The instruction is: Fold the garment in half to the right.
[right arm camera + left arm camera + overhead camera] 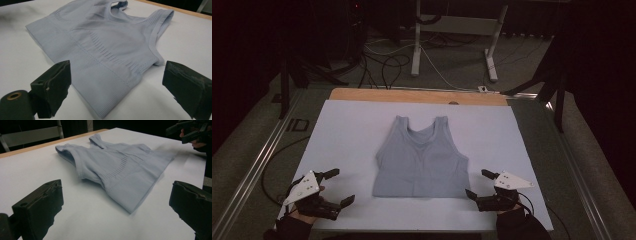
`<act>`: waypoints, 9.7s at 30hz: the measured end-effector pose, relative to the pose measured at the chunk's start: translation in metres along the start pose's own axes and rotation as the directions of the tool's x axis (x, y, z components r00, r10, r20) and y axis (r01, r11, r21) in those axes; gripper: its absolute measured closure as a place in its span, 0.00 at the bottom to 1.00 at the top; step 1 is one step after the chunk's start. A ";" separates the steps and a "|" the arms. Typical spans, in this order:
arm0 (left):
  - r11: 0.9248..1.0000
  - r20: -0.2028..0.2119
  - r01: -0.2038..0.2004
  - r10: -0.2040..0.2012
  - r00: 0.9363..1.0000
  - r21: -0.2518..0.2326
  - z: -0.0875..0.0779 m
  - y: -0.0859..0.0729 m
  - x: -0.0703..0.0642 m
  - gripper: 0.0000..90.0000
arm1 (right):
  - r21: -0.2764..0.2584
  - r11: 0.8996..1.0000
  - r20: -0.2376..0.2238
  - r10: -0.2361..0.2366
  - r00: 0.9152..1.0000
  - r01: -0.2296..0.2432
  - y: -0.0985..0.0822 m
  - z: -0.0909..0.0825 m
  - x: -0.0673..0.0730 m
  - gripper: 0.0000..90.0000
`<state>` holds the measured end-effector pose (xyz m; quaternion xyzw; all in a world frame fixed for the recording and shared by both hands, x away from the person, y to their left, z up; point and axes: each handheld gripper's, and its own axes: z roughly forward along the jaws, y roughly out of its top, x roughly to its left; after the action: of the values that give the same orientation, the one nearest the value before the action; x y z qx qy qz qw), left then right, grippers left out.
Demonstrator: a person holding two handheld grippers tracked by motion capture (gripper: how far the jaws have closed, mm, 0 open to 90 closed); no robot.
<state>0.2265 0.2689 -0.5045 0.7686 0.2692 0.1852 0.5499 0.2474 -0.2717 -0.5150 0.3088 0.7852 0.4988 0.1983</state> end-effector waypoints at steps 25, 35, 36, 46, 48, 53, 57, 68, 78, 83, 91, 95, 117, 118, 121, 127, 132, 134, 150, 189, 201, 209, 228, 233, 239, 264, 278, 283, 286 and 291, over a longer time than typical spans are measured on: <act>1.000 0.039 -0.009 0.008 0.999 0.018 0.006 0.007 -0.006 0.00 | 0.019 1.000 -0.023 -0.003 1.000 0.003 0.010 -0.001 0.007 0.09; 1.000 0.049 -0.007 0.006 0.999 0.028 0.003 0.024 -0.006 0.00 | -0.007 1.000 -0.028 -0.029 0.999 0.029 0.038 -0.006 0.007 0.09; 1.000 0.049 -0.007 0.006 0.999 0.028 0.003 0.024 -0.006 0.00 | -0.007 1.000 -0.028 -0.029 0.999 0.029 0.038 -0.006 0.007 0.09; 0.999 0.058 -0.021 0.019 0.998 0.047 0.007 0.043 -0.010 0.00 | -0.039 0.998 -0.046 -0.059 0.997 0.057 0.071 0.000 0.003 0.09; 0.998 0.058 -0.023 0.020 0.998 0.056 0.009 0.047 -0.011 0.00 | -0.049 0.997 -0.056 -0.062 0.997 0.059 0.078 0.004 0.002 0.09; 0.998 0.058 -0.015 0.011 0.998 0.065 0.013 0.051 -0.012 0.00 | -0.057 0.996 -0.067 -0.076 0.995 0.072 0.092 0.015 0.001 0.09; 0.997 0.048 -0.005 0.002 0.999 0.073 0.016 0.056 -0.012 0.00 | -0.072 0.994 -0.072 -0.089 0.993 0.084 0.105 0.021 0.000 0.09; 0.994 0.024 0.007 -0.009 1.000 0.112 0.028 0.064 -0.020 0.00 | -0.100 0.988 -0.095 -0.123 0.988 0.114 0.138 0.045 -0.001 0.09; 0.992 -0.002 0.021 -0.021 1.000 0.127 0.040 0.067 -0.026 0.00 | -0.092 0.988 -0.125 -0.137 0.983 0.126 0.162 0.080 -0.003 0.09; 0.990 -0.025 0.018 -0.015 1.000 0.139 0.045 0.068 -0.029 0.00 | -0.096 0.988 -0.135 -0.135 0.981 0.123 0.169 0.095 -0.003 0.09; 0.988 -0.046 0.046 -0.040 0.998 0.148 0.055 0.065 -0.033 0.00 | -0.093 0.987 -0.148 -0.145 0.978 0.132 0.175 0.117 0.000 0.09; 0.983 -0.062 0.050 -0.040 0.997 0.176 0.063 0.062 -0.036 0.00 | -0.100 0.987 -0.165 -0.145 0.976 0.130 0.177 0.129 0.001 0.09; 0.923 -0.073 0.138 -0.119 0.990 0.360 0.096 0.032 -0.021 0.00 | -0.038 0.992 -0.219 -0.128 0.967 0.122 0.168 0.187 0.011 0.09; 0.918 -0.069 0.136 -0.119 0.991 0.374 0.099 0.030 -0.021 0.00 | -0.035 0.992 -0.222 -0.126 0.967 0.121 0.167 0.188 0.012 0.09; 0.901 -0.053 0.142 -0.132 0.990 0.410 0.103 0.027 -0.020 0.03 | -0.028 0.993 -0.230 -0.122 0.966 0.119 0.165 0.193 0.015 0.09; 0.876 -0.042 0.183 -0.184 0.982 0.446 0.110 0.020 -0.015 0.08 | -0.028 0.992 -0.237 -0.129 0.963 0.126 0.164 0.197 0.018 0.09; 0.866 -0.029 0.195 -0.205 0.978 0.459 0.116 0.017 -0.012 0.16 | -0.026 0.991 -0.239 -0.136 0.962 0.133 0.164 0.198 0.019 0.09; 0.864 -0.022 0.202 -0.216 0.976 0.460 0.117 0.017 -0.012 0.17 | -0.027 0.991 -0.239 -0.136 0.961 0.134 0.164 0.198 0.019 0.09; 0.852 0.025 0.200 -0.242 0.970 0.483 0.111 0.017 -0.011 0.39 | -0.030 0.989 -0.237 -0.148 0.960 0.145 0.165 0.197 0.021 0.09; 0.870 -0.007 0.197 -0.217 0.976 0.452 0.108 0.031 -0.036 0.96 | 0.024 0.990 -0.231 -0.133 0.964 0.142 0.172 0.238 0.025 0.09; 0.872 0.008 0.214 -0.242 0.970 0.440 0.106 0.032 -0.034 0.96 | 0.101 0.992 -0.176 -0.052 0.983 0.070 0.182 0.283 0.007 0.09; 0.871 0.009 0.217 -0.246 0.969 0.441 0.105 0.032 -0.034 0.96 | 0.157 0.985 -0.122 -0.053 0.991 0.072 0.183 0.313 -0.002 0.22; 0.870 0.027 0.220 -0.258 0.966 0.441 0.106 0.032 -0.034 0.96 | 0.336 0.939 -0.051 -0.064 0.997 0.078 0.170 0.364 -0.011 0.44; 0.869 0.026 0.220 -0.258 0.966 0.444 0.106 0.032 -0.035 0.96 | 0.356 0.929 -0.057 -0.081 0.995 0.096 0.165 0.367 -0.011 0.50; 0.867 0.026 0.220 -0.259 0.966 0.448 0.106 0.031 -0.035 0.96 | 0.379 0.919 -0.063 -0.093 0.994 0.110 0.160 0.368 -0.010 0.68; 0.868 0.031 0.220 -0.261 0.965 0.445 0.106 0.035 -0.037 0.96 | 0.338 0.926 -0.068 -0.153 0.986 0.167 0.195 0.343 -0.012 0.96; 0.883 0.049 0.187 -0.230 0.972 0.430 0.104 0.051 -0.044 0.96 | 0.292 0.938 -0.050 -0.179 0.983 0.185 0.222 0.320 -0.015 0.96; 0.887 0.058 0.167 -0.212 0.976 0.430 0.107 0.062 -0.047 0.96 | 0.276 0.943 -0.048 -0.182 0.982 0.188 0.229 0.313 -0.017 0.96; 0.889 0.069 0.157 -0.205 0.976 0.429 0.109 0.068 -0.048 0.96 | 0.269 0.945 -0.043 -0.179 0.983 0.184 0.232 0.306 -0.020 0.96; 0.894 0.079 0.135 -0.185 0.979 0.427 0.112 0.079 -0.052 0.96 | 0.253 0.950 -0.038 -0.179 0.983 0.183 0.235 0.295 -0.026 0.96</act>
<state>0.2671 0.1335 -0.4657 0.8534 0.3323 0.0316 0.4004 0.5161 -0.0214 -0.4271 0.2549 0.8693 0.3755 0.1957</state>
